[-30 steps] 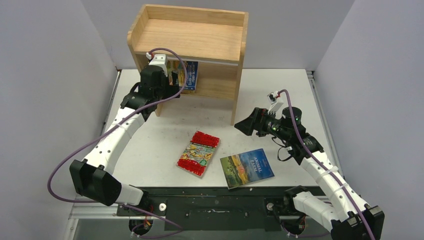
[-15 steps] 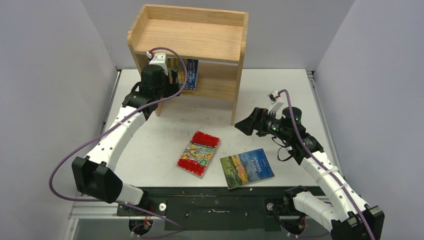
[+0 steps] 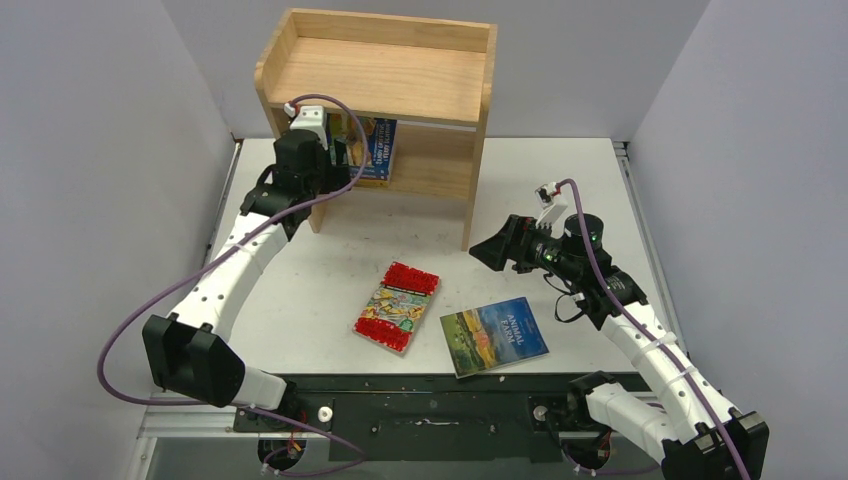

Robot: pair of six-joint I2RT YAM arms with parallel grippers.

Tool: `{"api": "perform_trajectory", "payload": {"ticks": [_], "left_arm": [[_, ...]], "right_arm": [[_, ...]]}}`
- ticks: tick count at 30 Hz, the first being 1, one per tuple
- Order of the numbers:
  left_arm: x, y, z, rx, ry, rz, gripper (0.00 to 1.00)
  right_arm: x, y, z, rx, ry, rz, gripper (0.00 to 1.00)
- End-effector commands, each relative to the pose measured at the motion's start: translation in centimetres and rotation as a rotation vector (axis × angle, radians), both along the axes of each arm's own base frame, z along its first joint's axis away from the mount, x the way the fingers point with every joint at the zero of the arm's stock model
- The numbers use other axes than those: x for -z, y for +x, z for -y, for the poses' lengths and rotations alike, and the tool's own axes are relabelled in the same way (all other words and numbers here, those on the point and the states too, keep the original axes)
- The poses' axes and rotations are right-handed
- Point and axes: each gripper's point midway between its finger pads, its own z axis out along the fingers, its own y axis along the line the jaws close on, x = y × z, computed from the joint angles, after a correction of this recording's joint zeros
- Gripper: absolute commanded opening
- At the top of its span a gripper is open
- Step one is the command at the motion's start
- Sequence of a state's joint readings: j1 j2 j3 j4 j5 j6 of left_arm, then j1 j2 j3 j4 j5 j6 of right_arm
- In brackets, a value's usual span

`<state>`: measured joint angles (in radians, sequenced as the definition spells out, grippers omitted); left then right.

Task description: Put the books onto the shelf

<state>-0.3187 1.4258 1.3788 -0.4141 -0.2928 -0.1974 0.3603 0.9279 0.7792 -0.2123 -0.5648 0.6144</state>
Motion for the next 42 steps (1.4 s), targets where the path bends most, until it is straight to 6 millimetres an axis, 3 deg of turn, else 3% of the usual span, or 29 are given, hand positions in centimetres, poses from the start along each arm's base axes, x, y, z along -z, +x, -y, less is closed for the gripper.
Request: {"api": "perform_trajectory", "payload": {"ticks": [1, 7, 12, 17, 22, 29, 32, 35, 39, 42], "left_arm": [[-3.5, 0.6, -1.4, -0.052, -0.013, 0.119, 0.75], [-4.1, 0.2, -2.4, -0.080, -0.021, 0.136, 0.76], [-5.6, -1.5, -2.0, -0.051, -0.040, 0.150, 0.76], [-6.2, -3.8, 1.2, 0.016, -0.021, 0.171, 0.78], [-6.0, -4.4, 4.8, 0.094, -0.009, 0.169, 0.79], [-5.2, -5.5, 6.8, 0.145, -0.025, 0.136, 0.80], [-3.8, -7.5, 7.4, 0.168, -0.034, 0.099, 0.81], [-1.9, -10.2, 7.8, 0.198, -0.046, 0.054, 0.82], [1.7, -13.8, 8.8, 0.269, -0.121, -0.032, 0.82], [5.5, -16.5, 11.1, 0.391, -0.184, -0.128, 0.85]], "right_arm": [[-1.9, 0.6, 0.0, 0.007, 0.012, 0.062, 0.90], [-1.9, 0.6, 0.0, 0.007, 0.012, 0.064, 0.90], [-2.0, 0.6, 0.0, 0.008, 0.013, 0.064, 0.90], [-1.9, 0.8, -0.2, 0.002, 0.017, 0.061, 0.90], [-1.9, 0.8, -0.5, -0.009, 0.018, 0.060, 0.90], [-1.6, 0.8, 0.1, 0.019, -0.008, 0.057, 0.90], [0.5, 1.5, 2.0, 0.134, -0.093, -0.017, 0.90], [5.2, 1.7, 6.4, 0.344, -0.282, -0.165, 0.90], [10.6, -0.3, 11.8, 0.562, -0.493, -0.336, 0.90], [13.3, -2.4, 14.1, 0.633, -0.590, -0.437, 0.90]]}}
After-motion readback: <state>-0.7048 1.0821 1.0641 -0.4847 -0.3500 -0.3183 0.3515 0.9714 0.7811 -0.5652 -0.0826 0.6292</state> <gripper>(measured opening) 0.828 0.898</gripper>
